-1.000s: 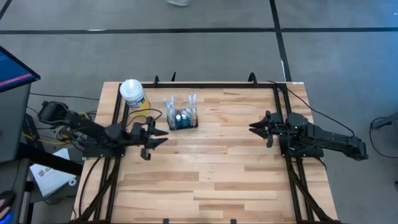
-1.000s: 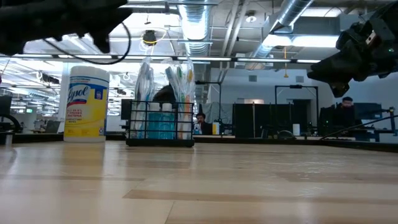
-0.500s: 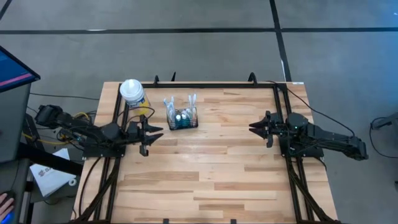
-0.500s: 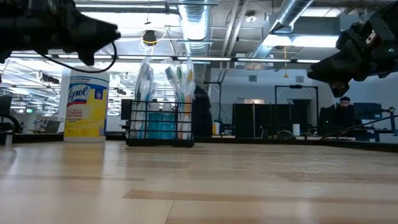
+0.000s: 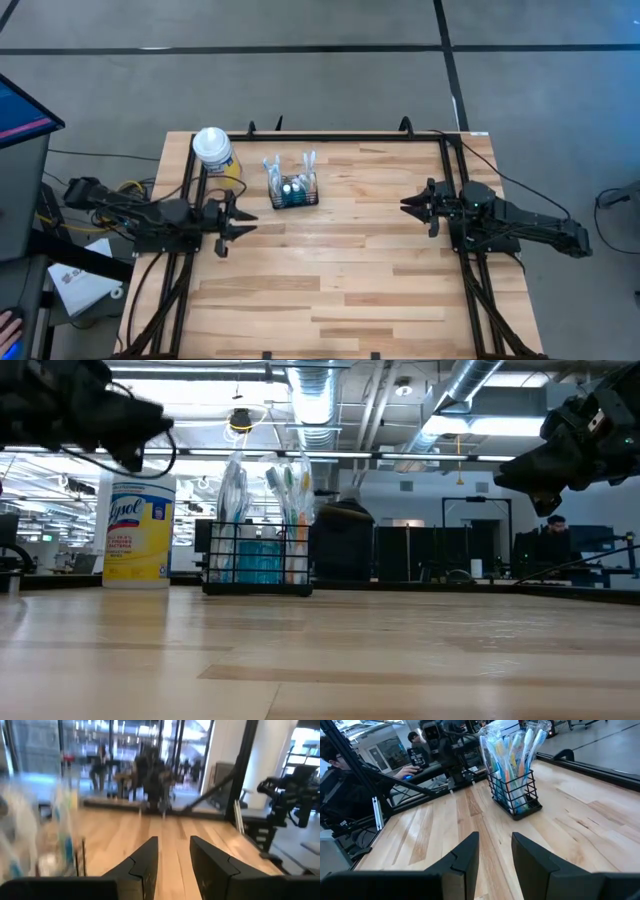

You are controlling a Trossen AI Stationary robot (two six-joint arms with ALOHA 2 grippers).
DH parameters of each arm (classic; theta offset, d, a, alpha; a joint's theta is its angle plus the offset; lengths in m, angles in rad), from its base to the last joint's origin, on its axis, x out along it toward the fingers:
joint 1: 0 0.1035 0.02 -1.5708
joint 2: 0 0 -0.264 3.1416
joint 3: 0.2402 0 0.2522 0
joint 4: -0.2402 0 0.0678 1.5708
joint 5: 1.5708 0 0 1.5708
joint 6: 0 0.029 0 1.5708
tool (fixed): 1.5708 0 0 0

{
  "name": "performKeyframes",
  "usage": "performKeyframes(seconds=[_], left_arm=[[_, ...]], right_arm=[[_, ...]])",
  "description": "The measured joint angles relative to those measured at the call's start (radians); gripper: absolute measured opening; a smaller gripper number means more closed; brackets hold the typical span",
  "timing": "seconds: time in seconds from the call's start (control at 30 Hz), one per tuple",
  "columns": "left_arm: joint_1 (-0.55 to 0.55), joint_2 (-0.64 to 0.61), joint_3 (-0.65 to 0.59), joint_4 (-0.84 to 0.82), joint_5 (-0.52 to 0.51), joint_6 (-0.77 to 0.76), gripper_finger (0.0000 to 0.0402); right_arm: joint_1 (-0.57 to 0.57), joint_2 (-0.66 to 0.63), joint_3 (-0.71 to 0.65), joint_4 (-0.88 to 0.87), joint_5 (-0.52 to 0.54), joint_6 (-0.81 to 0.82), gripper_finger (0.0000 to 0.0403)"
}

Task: Pick & Place toothbrushing station
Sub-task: Return to Home Position

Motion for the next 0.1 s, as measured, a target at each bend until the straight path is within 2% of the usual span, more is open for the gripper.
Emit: performKeyframes(seconds=[0.1], left_arm=[[0.000, -0.076, 0.000, -0.123, 0.000, -0.061, 0.0108]], right_arm=[[0.000, 0.000, 0.000, 0.000, 0.000, 0.000, 0.0106]])
